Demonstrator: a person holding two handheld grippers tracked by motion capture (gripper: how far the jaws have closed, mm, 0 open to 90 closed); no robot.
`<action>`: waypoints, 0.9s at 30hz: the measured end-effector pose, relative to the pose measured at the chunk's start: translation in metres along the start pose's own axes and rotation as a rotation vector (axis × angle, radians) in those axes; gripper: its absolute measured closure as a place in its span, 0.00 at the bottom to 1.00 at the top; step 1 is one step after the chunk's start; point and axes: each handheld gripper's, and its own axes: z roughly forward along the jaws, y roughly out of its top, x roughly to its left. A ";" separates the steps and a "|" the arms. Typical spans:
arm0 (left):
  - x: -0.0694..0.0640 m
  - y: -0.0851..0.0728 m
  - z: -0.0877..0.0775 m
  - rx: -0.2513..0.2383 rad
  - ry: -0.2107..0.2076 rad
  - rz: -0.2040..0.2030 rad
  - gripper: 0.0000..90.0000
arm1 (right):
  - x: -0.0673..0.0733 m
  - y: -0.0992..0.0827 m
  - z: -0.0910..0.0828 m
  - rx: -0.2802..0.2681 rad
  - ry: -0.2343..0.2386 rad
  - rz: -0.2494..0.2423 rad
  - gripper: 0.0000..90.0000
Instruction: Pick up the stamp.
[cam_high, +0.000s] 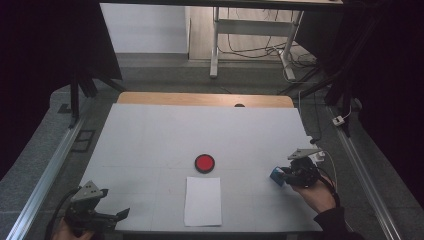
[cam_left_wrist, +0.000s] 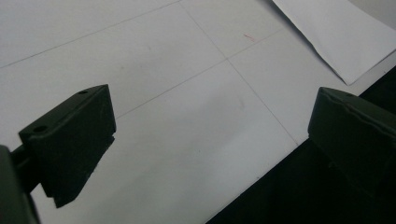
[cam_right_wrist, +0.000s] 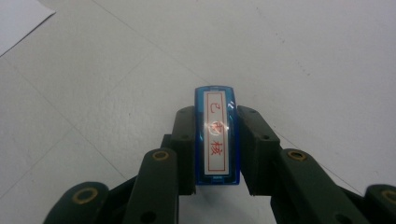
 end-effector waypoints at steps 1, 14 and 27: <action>0.000 0.000 0.000 0.000 0.000 0.001 0.02 | 0.000 0.000 0.000 -0.002 0.004 0.003 0.78; 0.000 0.000 0.000 0.003 0.003 0.001 0.02 | 0.000 0.001 -0.010 -0.063 0.000 0.010 0.78; 0.000 0.000 0.001 0.006 0.006 0.001 0.02 | 0.003 0.004 -0.017 -0.106 0.022 0.035 0.78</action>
